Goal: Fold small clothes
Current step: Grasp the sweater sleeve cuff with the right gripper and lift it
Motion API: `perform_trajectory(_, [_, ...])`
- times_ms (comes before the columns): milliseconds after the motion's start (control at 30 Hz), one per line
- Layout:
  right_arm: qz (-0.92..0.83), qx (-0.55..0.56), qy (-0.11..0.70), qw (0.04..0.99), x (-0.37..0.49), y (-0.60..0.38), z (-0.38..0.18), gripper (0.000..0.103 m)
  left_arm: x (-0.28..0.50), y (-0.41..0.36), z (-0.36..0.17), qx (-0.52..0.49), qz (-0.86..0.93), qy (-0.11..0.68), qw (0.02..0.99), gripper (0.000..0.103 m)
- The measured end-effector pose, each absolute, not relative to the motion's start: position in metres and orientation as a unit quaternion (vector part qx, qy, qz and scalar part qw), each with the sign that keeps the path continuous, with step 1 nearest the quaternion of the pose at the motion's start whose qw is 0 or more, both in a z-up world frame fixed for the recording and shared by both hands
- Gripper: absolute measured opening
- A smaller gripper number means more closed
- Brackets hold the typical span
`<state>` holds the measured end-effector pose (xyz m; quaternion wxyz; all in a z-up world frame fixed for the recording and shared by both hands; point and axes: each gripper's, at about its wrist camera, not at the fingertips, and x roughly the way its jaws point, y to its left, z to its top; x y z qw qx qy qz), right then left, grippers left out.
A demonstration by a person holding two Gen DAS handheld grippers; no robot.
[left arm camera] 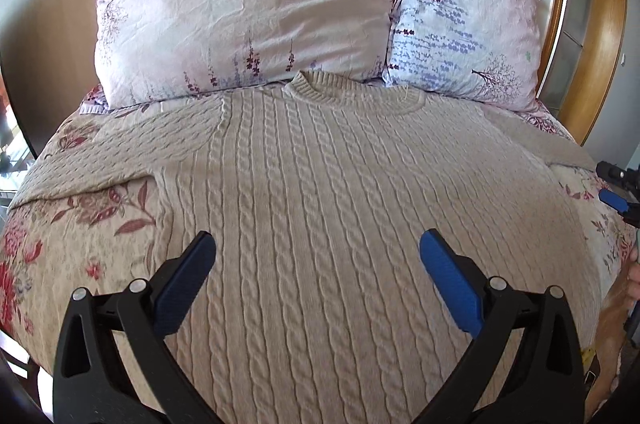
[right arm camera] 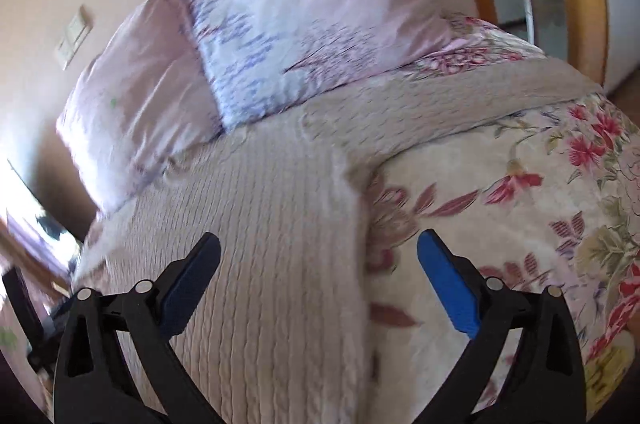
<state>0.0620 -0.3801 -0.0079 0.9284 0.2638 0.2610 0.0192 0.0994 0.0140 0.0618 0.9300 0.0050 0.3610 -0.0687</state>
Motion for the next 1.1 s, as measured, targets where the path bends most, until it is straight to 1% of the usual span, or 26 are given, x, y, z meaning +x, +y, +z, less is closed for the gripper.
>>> perform_trajectory(33, [0.003,0.294,0.258,0.92,0.07,-0.4,-0.007,0.081,0.107,0.014,0.063,0.002,-0.07,0.361,0.93,0.101])
perform_trajectory(67, [-0.019,0.321,0.259,0.911,0.078,-0.419,-0.007,0.078,0.114,0.014,0.065,0.0,-0.069,0.361,0.93,0.101])
perform_trajectory(133, [-0.058,0.365,0.261,0.892,0.092,-0.454,-0.011,0.068,0.126,0.012,0.066,0.0,-0.065,0.357,0.932,0.101])
perform_trajectory(200, [-0.092,0.398,0.267,0.873,0.105,-0.483,-0.019,0.063,0.132,0.011,0.066,-0.004,-0.066,0.348,0.935,0.101])
perform_trajectory(267, [-0.116,0.429,0.277,0.852,0.116,-0.505,-0.029,0.06,0.136,0.011,0.065,-0.014,-0.077,0.341,0.937,0.101])
perform_trajectory(300, [-0.118,0.448,0.279,0.841,0.119,-0.515,-0.035,0.054,0.138,0.011,0.064,-0.021,-0.084,0.339,0.937,0.101])
perform_trajectory(367, [-0.116,0.478,0.282,0.824,0.126,-0.525,-0.043,0.052,0.142,0.011,0.061,-0.034,-0.097,0.341,0.935,0.101])
perform_trajectory(467, [-0.135,0.479,0.283,0.82,0.133,-0.53,-0.047,0.052,0.149,0.015,0.055,-0.069,-0.115,0.342,0.93,0.101])
perform_trajectory(600, [-0.134,0.511,0.264,0.807,0.137,-0.539,-0.055,0.051,0.154,0.023,0.047,-0.116,-0.135,0.336,0.925,0.101])
perform_trajectory(667, [-0.139,0.513,0.255,0.808,0.139,-0.543,-0.056,0.046,0.156,0.026,0.044,-0.127,-0.139,0.329,0.925,0.101])
perform_trajectory(733, [-0.145,0.512,0.247,0.81,0.139,-0.546,-0.058,0.035,0.156,0.026,0.043,-0.128,-0.146,0.324,0.926,0.101])
perform_trajectory(767, [-0.149,0.51,0.244,0.811,0.139,-0.547,-0.06,0.031,0.156,0.025,0.043,-0.128,-0.149,0.323,0.926,0.101])
perform_trajectory(833, [-0.155,0.507,0.237,0.814,0.14,-0.548,-0.062,0.017,0.157,0.025,0.043,-0.129,-0.155,0.322,0.925,0.101])
perform_trajectory(933, [-0.158,0.493,0.232,0.823,0.141,-0.548,-0.063,0.011,0.158,0.025,0.043,-0.133,-0.159,0.321,0.924,0.101])
perform_trajectory(1100, [-0.151,0.433,0.194,0.867,0.137,-0.532,-0.033,0.01,0.16,0.029,0.042,-0.144,-0.162,0.321,0.922,0.101])
